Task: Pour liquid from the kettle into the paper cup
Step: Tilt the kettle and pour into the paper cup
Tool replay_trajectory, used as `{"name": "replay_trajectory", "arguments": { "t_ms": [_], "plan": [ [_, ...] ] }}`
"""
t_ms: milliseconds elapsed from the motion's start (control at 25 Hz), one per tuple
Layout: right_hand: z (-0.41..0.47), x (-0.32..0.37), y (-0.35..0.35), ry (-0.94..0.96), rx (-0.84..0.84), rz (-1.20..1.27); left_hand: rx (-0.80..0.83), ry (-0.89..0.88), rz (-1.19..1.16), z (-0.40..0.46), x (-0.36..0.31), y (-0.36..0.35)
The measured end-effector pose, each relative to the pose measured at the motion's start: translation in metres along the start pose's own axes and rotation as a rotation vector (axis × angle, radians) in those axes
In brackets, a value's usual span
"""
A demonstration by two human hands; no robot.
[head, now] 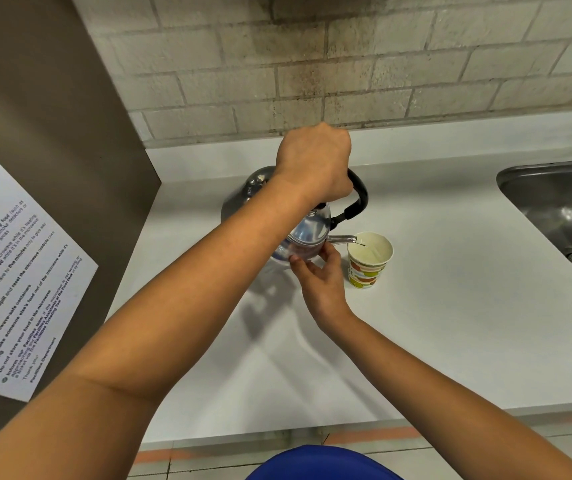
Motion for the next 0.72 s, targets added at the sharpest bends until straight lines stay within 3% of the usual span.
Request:
{"name": "replay_trajectory", "arguments": {
  "t_ms": [720],
  "plan": [
    [0.0007,0.0017,-0.0031,0.011,0.016,-0.001,-0.016,-0.014,0.018,0.001,-0.0017,0.0031]
  ]
}}
Point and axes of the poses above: each hand's wrist, its own z-axis towards the middle knuckle, its own y-axis out of the back of the hand, x = y × z, the point moved 4 cm from there along z, towards the middle knuckle, and after that the axes turned 14 degrees about z, right-handed, at the moved point
